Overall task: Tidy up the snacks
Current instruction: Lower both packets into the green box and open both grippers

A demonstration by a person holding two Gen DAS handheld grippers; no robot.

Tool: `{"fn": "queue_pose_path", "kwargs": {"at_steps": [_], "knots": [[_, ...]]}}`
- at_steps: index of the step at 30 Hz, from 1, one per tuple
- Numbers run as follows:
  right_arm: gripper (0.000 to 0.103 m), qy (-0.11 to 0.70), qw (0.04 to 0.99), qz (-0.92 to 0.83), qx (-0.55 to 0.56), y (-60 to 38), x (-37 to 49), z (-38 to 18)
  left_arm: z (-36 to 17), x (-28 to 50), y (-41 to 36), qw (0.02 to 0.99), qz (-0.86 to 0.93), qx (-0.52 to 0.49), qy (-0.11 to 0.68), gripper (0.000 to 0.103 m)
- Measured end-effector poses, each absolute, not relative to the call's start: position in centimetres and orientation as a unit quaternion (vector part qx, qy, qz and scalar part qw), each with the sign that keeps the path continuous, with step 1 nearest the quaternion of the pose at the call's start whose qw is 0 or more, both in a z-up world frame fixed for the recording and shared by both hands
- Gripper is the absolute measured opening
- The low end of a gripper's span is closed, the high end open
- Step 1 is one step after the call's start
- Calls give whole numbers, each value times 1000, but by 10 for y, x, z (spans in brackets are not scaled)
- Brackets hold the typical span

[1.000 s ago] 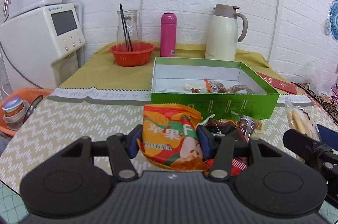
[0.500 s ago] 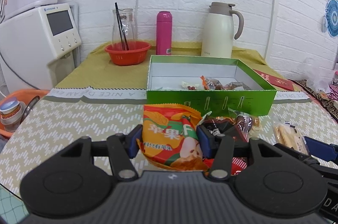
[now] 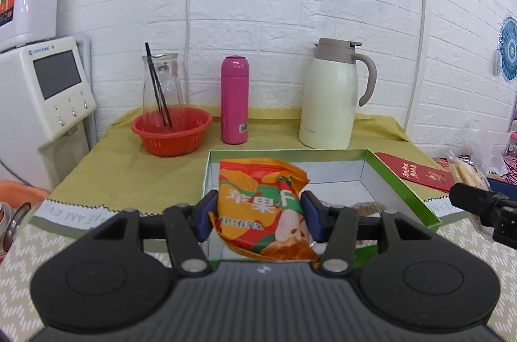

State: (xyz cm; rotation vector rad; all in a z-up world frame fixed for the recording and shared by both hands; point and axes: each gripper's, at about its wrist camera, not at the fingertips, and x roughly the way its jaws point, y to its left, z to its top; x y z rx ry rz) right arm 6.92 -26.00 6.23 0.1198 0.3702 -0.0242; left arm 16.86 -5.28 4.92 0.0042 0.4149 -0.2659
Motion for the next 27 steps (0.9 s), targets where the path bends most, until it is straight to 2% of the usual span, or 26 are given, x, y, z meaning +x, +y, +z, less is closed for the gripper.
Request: {"fn": "queue_pose_path", "kwargs": {"at_steps": [11,14,20,27], "knots": [[98,259,963,24,69,-269,170,23,5,247,-79,953,-142,15,267,55],[103,283,955,37,77,-272,184,14,0,251,-80,951,-148,21,269,67],[103,271,949,30,157,-295,174,18,1,253,-73,952,-143,20,271,71],[103,235,959,60,147,-303,120,37,22,209,-55,962,-138,31,235,76]]}}
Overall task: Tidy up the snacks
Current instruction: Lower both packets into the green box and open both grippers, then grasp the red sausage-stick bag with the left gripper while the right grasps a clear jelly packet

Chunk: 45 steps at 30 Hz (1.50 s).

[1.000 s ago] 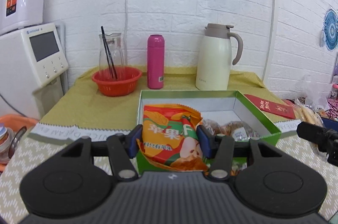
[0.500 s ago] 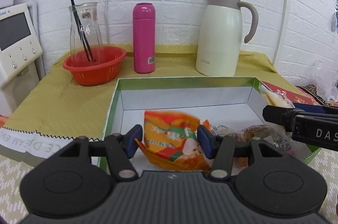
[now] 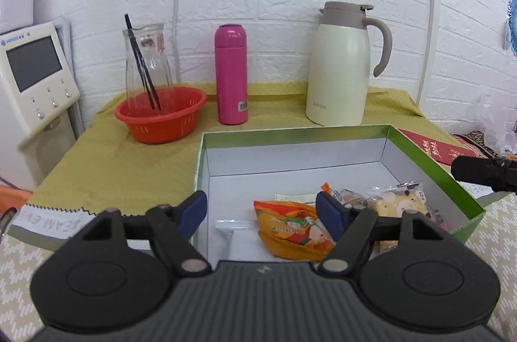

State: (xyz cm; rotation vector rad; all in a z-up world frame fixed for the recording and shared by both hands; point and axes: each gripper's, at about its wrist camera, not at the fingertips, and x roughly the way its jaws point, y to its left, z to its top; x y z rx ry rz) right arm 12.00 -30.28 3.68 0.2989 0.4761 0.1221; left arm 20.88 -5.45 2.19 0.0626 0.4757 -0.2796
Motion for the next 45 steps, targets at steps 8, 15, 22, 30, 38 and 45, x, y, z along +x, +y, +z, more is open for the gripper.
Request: {"fn": "queue_pose_path", "kwargs": {"at_steps": [8,15,22,30,38,45], "knots": [[96,282,941,112,149,-282,62,16,15,98,-27,959,-195,58,198,95],[82,321,920,79,212,-275,66,-4,-9,55,-34,938,-251,100,215,95],[73,345,919,38,189,-253,79,-14,-30,49,-52,914,-304,113,242,95],[95,376,909,-1,180,-242,100,-21,-48,61,-48,899,-315,66,298,74],[70,364,923,3,122,-229,93,-19,-47,57,-37,905,-299,38,300,64],[70,313,934,10,170,-245,54,-5,-33,39,-9,920,-262,9,291,64]]}}
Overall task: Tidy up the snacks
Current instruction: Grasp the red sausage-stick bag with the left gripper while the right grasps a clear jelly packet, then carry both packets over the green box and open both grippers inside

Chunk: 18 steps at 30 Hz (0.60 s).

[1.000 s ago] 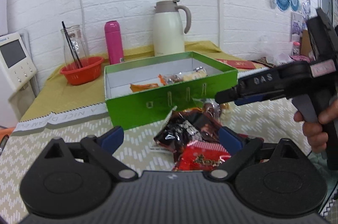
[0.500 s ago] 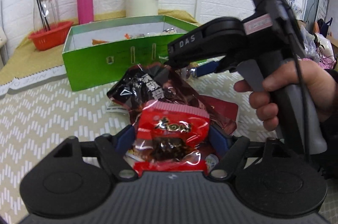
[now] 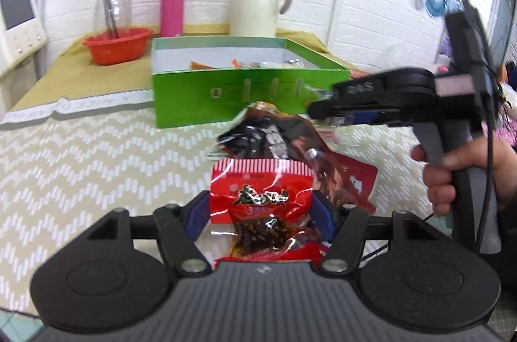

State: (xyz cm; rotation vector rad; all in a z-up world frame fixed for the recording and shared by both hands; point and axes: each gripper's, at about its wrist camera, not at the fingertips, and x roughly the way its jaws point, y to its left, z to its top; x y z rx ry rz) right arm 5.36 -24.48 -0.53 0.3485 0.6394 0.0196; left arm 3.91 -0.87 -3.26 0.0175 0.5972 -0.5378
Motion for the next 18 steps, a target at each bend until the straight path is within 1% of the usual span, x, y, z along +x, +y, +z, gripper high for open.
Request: {"fn": "queue_pose_path", "kwargs": {"at_steps": [4,7,10,14,18], "knots": [[69,270,944,-2,189,-252,39,3,-20,44,5,927,-242,-34,286,64],[69,252,950,-3,184,-252,35,8,-8,51,1,934,-231,-34,272,64],[70,252,946,5,203,-254,37,15,10,63,-9,943,-223,-26,246,64],[70,247,941,29,231,-256,51,42,38,87,-22,954,-216,-29,207,64],[70,205,957,22,205,-254,58,71,58,103,-35,961,-203,-24,185,64]]}}
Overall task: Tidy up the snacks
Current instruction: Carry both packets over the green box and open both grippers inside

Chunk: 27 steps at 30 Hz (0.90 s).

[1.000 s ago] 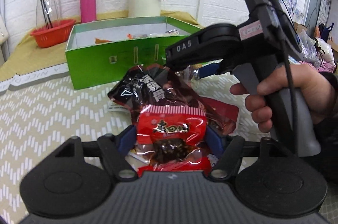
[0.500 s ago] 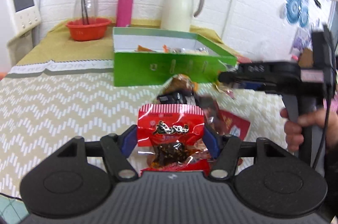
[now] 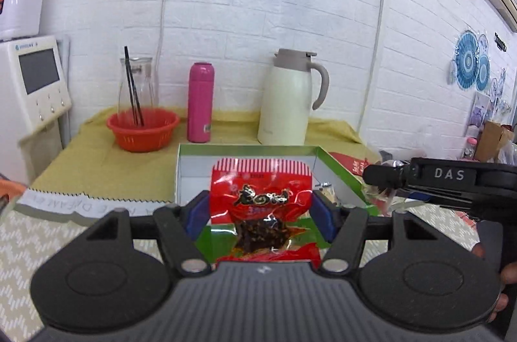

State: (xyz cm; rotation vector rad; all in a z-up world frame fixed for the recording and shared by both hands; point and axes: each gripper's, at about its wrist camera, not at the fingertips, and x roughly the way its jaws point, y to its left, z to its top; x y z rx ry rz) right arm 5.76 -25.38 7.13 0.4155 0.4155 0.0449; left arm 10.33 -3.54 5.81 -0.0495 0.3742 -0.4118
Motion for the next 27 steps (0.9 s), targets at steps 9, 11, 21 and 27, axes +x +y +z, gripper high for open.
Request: {"fn": "queue_pose_path", "kwargs": {"at_steps": [9,11,21,27], "knots": [[70,193,974,-23,118,-239,47,63,43,105,-45,968,-156,-25,196,65],[70,204,972,-25,115,-236,50,59,40,108,-47,968,-148,-24,199,65],[70,225,970,-47,82,-221,49,51,28,121,-47,973,-96,-13,207,65],[70,222,971,-42,78,-218,41,54,29,117,-49,973,-98,-4,208,65]]}}
